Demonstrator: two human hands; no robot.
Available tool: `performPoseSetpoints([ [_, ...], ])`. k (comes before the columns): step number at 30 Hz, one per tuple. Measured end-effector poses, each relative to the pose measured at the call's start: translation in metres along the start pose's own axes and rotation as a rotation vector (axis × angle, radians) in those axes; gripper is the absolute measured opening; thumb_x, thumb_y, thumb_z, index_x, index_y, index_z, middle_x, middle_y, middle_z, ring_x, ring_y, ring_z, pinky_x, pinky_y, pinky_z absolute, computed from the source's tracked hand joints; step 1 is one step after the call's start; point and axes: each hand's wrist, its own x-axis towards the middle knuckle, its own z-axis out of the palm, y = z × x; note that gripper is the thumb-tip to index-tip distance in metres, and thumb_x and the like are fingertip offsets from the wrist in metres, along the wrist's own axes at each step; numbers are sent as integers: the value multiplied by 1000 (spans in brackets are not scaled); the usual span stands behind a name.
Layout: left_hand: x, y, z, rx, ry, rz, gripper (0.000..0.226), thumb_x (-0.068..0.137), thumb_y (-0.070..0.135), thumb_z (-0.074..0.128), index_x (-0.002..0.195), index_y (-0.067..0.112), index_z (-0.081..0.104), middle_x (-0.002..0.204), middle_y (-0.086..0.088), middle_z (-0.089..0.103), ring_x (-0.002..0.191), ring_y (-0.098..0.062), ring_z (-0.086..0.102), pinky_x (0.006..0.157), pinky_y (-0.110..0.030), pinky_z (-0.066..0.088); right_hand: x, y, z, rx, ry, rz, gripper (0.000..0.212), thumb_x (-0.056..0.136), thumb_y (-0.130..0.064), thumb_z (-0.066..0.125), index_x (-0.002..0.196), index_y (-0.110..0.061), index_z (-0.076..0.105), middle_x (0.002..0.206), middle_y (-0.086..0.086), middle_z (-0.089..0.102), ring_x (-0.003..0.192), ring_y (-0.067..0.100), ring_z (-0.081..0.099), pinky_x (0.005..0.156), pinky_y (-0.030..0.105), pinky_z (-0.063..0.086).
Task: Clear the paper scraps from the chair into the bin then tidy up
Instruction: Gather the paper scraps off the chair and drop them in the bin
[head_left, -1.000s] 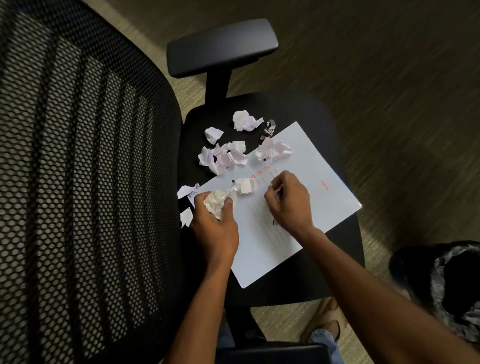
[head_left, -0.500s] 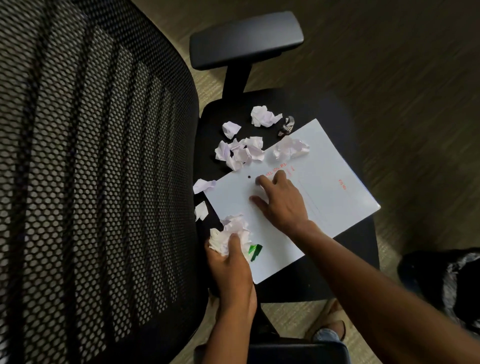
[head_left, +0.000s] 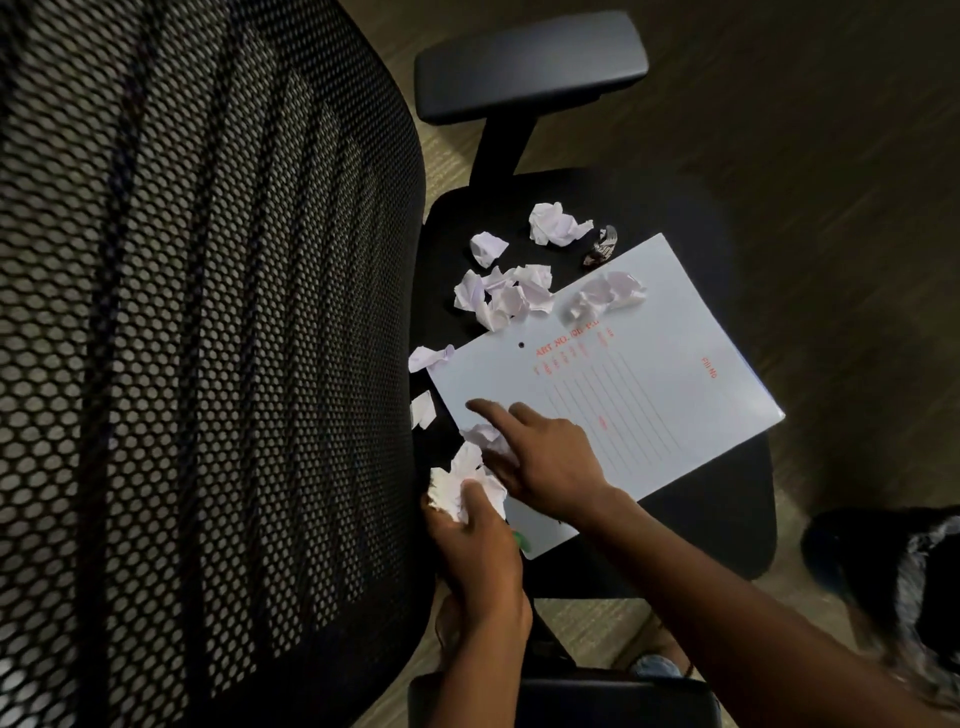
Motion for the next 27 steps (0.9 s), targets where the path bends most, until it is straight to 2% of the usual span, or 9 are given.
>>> performPoseSetpoints([
  [2,-1,-2,-3,18,-19,42,36,102,7,52,135,22,55,131,-7,65,114,-24,66,98,-44,56,1,1,7,-121,-95,32,58,101,-48,55,154,-36,37,100,4,59,62,26,52,52,27,26],
  [5,1,-4,-7,30,-49,94,35,101,2,49,121,29,61,123,-3,67,108,-17,68,78,-21,57,2,2,14,-166,-143,50,42,105,-46,50,144,-32,45,108,7,60,64,22,44,53,27,24],
  [10,3,-2,-6,-17,-24,9,29,101,3,50,119,19,66,117,-6,71,103,-19,69,88,-36,57,-2,9,15,-9,-68,95,24,103,-38,54,122,-23,56,107,5,64,76,27,62,65,34,49],
  [13,5,-1,-1,-25,-36,-6,25,101,7,55,122,13,66,116,-6,72,96,-11,70,81,-27,56,-2,12,6,331,40,359,17,96,-35,67,105,-21,68,100,-2,72,82,17,65,71,31,51],
  [16,8,-2,7,5,-80,12,10,97,26,68,106,20,70,106,0,77,84,-5,74,68,-19,56,-1,6,-11,1074,113,760,21,91,-33,76,93,-13,76,81,1,70,56,13,56,46,22,41],
  [19,4,0,23,45,-121,-48,27,90,54,70,97,28,71,95,5,78,84,-11,75,70,-31,58,-15,5,-32,1621,73,843,18,91,-21,72,90,-4,76,79,7,63,47,11,42,46,23,32],
  [23,-9,5,49,67,-215,-161,45,85,72,63,103,31,72,101,2,79,89,-18,77,82,-41,63,-39,5,-50,1782,50,838,12,92,-25,70,95,-14,71,88,7,67,68,16,61,58,24,47],
  [25,-22,4,61,99,-304,-163,58,84,75,60,114,28,74,108,1,79,95,-21,77,87,-44,63,-50,8,-53,1731,146,841,23,93,-32,73,101,-12,71,98,11,74,86,22,71,74,32,54],
  [27,-37,1,72,127,-383,-168,60,83,78,59,117,31,74,110,4,79,97,-20,77,86,-41,64,-62,15,-58,1585,287,801,27,96,-34,73,110,-11,71,105,7,79,96,21,77,79,32,60],
])
